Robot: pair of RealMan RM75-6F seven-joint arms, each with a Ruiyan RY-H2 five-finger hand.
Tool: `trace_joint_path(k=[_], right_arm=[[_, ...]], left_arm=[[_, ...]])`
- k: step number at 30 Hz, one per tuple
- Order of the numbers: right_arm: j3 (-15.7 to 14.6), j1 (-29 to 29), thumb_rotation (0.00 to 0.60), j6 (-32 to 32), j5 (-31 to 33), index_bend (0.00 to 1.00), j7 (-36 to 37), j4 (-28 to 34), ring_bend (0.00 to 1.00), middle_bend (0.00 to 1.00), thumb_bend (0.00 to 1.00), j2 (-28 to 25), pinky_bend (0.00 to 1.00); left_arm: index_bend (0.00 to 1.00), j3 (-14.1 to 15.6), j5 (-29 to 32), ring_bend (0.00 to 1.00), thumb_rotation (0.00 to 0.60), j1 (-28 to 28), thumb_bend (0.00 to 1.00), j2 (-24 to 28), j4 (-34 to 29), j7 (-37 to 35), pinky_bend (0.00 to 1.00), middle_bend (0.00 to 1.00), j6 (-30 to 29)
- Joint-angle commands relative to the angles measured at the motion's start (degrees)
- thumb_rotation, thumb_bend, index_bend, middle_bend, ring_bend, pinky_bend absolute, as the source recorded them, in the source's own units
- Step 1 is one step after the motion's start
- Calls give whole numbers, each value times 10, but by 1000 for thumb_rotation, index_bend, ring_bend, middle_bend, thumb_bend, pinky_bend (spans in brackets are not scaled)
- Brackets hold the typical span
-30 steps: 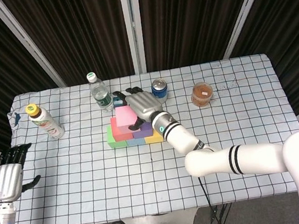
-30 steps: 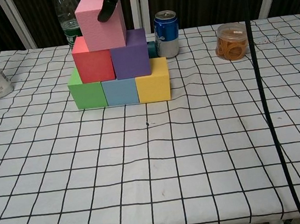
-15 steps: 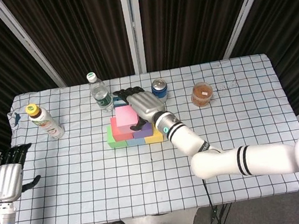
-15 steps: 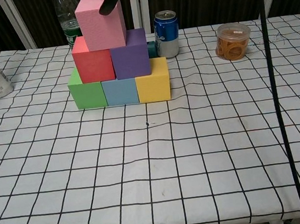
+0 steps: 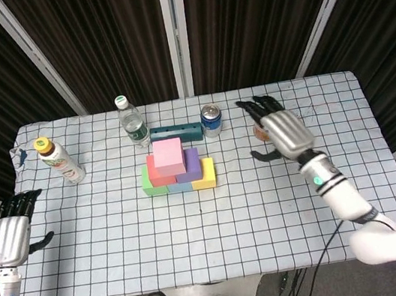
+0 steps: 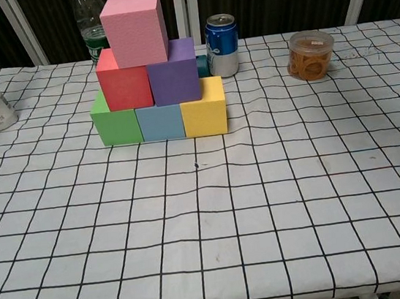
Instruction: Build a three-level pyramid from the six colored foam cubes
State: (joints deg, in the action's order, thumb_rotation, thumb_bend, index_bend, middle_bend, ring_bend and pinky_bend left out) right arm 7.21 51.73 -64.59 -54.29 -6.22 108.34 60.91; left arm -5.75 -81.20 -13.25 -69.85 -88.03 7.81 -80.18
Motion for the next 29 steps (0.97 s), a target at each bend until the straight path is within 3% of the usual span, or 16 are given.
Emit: trace_joint_path(k=[1, 5, 9, 17, 29], right_arm=[[-117, -192, 600, -157, -208, 0, 137, -34, 0, 110, 176, -46, 0], [-153, -268, 600, -218, -276, 0, 200, -107, 0, 68, 176, -28, 0], [-168, -320, 600, -251, -309, 0, 222, -154, 0, 8, 176, -12, 0], [-161, -369, 600, -284, -353, 0, 240, -186, 0, 0, 176, 18, 0], [-133, -381, 600, -243, -350, 0, 235, -168, 0, 12, 176, 19, 0]], left_arm=[[144, 0, 0, 134, 600, 0, 112, 0, 0, 0, 134, 150, 0], [142, 0, 0, 134, 600, 0, 109, 0, 0, 0, 134, 150, 0], [142, 0, 0, 134, 600, 0, 105, 0, 0, 0, 133, 150, 0], [140, 0, 0, 134, 600, 0, 101, 0, 0, 0, 116, 150, 0], [140, 0, 0, 134, 600, 0, 102, 0, 0, 0, 116, 150, 0]])
